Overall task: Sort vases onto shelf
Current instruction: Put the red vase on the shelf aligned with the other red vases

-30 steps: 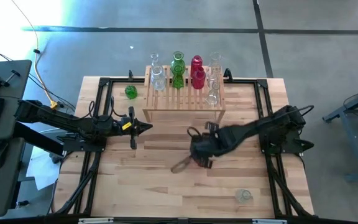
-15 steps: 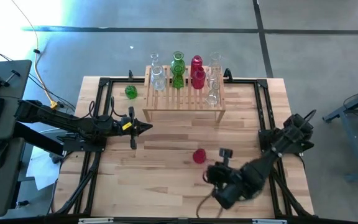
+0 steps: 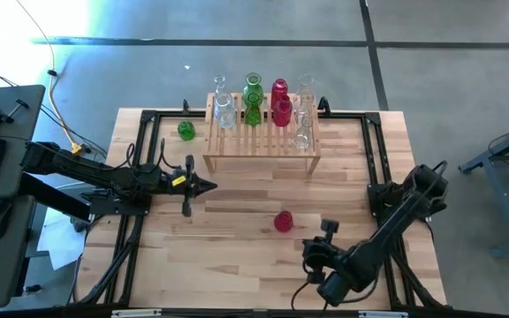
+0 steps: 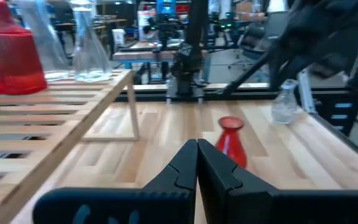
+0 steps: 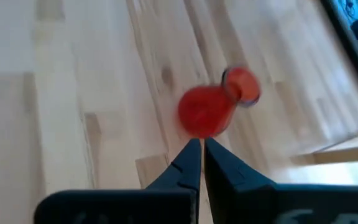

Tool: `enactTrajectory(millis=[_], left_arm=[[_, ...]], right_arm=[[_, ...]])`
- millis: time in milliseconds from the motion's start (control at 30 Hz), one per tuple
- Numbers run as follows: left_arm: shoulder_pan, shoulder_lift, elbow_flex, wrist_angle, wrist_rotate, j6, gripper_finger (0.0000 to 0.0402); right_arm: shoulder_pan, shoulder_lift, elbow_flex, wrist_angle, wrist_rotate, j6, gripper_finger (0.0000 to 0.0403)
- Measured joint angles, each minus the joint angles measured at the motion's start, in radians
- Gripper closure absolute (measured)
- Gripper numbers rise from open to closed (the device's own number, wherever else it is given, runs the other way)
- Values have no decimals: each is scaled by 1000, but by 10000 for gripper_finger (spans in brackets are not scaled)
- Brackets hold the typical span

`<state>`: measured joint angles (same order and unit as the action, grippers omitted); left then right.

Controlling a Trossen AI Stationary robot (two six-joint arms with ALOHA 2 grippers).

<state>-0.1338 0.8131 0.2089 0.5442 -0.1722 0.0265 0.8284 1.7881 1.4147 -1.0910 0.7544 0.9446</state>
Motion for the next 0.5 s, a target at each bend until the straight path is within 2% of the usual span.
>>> enactTrajectory(millis=[233,500], left_arm=[[-37,0,0,-1,33,10,401],[-92,0,0,13,3,55,401]], right_arm=[[-1,-48,-180,202,-5,0,403],[-1,-87,-222,291,11,-8,403]])
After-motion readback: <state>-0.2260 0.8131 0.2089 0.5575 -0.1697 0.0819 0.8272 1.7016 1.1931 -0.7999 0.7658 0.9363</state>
